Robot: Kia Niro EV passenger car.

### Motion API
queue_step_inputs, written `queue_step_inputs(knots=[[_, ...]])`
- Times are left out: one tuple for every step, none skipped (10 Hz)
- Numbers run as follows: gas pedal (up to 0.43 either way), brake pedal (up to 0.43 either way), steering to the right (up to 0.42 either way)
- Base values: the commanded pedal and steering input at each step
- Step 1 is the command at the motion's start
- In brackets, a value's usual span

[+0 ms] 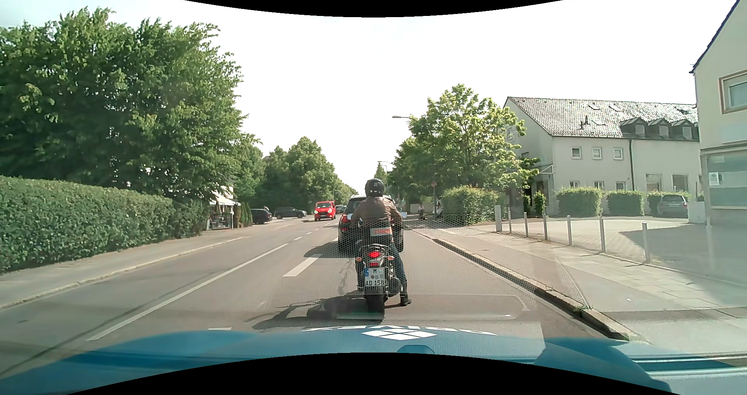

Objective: Follow the waypoints while adhering to traffic rules and regulations

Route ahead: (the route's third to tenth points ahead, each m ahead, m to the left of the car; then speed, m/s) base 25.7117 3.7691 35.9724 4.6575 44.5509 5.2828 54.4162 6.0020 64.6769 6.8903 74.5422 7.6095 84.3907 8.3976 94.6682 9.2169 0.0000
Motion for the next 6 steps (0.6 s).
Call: queue_step_inputs(knots=[[0.000,0.311,-0.021],[0.000,0.311,-0.021],[0.000,0.311,-0.021],[0.000,0.311,-0.021],[0.000,0.311,-0.021],[0.000,0.311,-0.021]])
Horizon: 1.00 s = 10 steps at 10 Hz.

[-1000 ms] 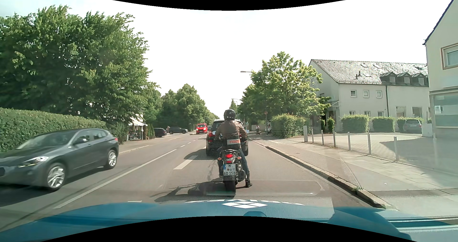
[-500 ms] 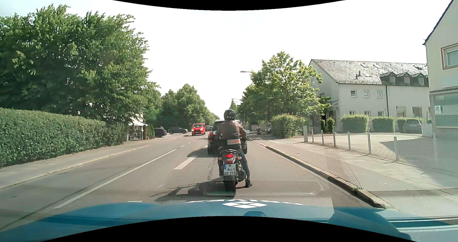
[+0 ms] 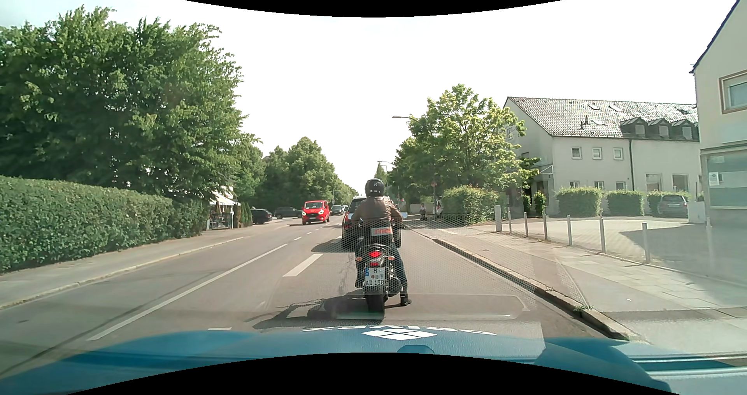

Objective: Follow the waypoints while adhering to traffic rules and regulations

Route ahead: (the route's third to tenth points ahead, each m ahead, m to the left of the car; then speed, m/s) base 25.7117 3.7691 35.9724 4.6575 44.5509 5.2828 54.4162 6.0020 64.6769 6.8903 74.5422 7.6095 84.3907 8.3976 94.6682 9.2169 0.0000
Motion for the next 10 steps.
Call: queue_step_inputs(knots=[[0.000,0.311,-0.021],[0.000,0.305,-0.021],[0.000,0.293,-0.021],[0.000,0.207,-0.021],[0.000,0.079,-0.021],[0.000,0.018,-0.021],[0.000,0.006,-0.021],[0.000,0.000,-0.021],[0.000,0.000,-0.021],[0.000,0.000,-0.021]])
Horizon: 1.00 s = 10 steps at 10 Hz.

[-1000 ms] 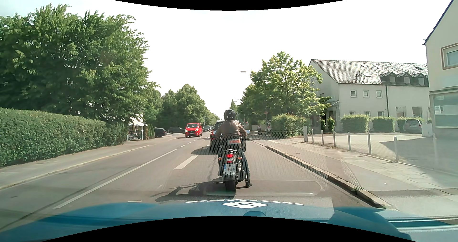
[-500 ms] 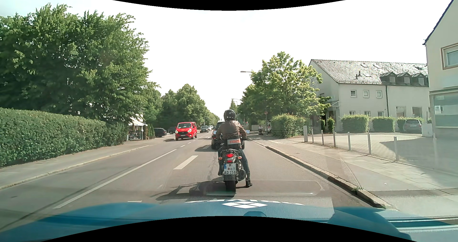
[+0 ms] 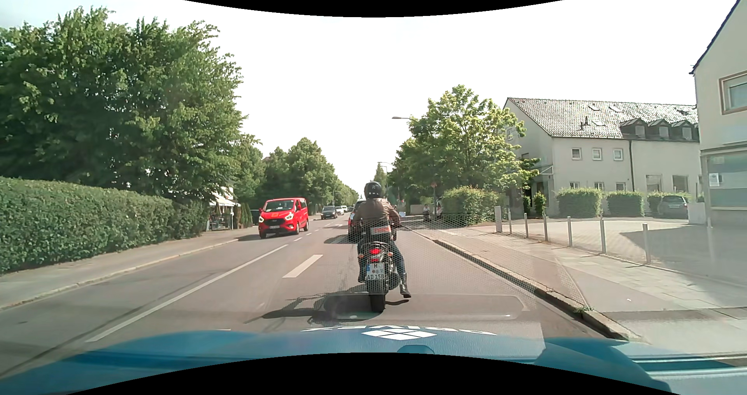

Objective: Follow the waypoints while adhering to traffic rules and regulations

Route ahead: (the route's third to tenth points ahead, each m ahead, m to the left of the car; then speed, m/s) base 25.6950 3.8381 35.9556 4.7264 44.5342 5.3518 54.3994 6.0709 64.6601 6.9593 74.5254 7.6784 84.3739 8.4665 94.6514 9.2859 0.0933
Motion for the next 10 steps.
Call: queue_step_inputs(knots=[[0.000,0.000,-0.021],[0.000,0.000,-0.021],[0.000,0.000,-0.021],[0.067,0.000,-0.021],[0.087,0.000,-0.021],[0.087,0.000,-0.020],[0.087,0.000,-0.020],[0.087,0.000,-0.020],[0.118,0.000,-0.019],[0.130,0.000,-0.018]])
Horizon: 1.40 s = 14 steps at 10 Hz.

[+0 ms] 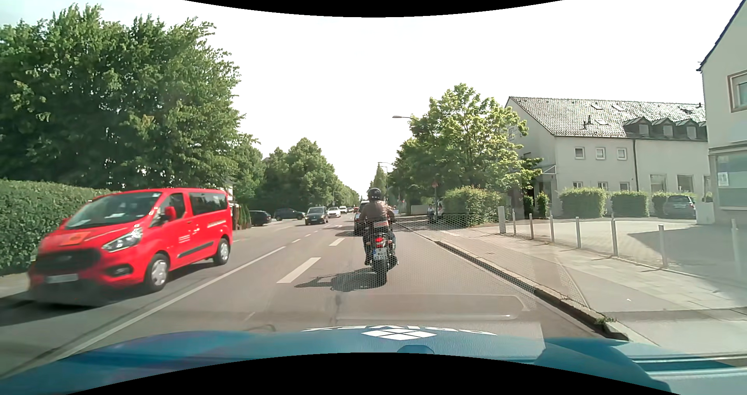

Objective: Follow the waypoints while adhering to traffic rules and regulations

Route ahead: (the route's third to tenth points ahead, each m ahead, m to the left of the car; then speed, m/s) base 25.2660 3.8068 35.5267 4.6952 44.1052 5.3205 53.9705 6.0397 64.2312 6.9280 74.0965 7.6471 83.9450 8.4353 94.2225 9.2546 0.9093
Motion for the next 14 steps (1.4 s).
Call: queue_step_inputs(knots=[[0.169,0.000,-0.016],[0.177,0.000,-0.014],[0.189,0.000,-0.011],[0.189,0.000,-0.008],[0.189,0.000,-0.005],[0.197,0.000,-0.005],[0.228,0.000,-0.004],[0.228,0.000,-0.003],[0.248,0.000,-0.002],[0.280,0.000,-0.002],[0.287,0.000,-0.001],[0.287,0.000,-0.001],[0.287,0.000,0.000],[0.287,0.000,0.000]])
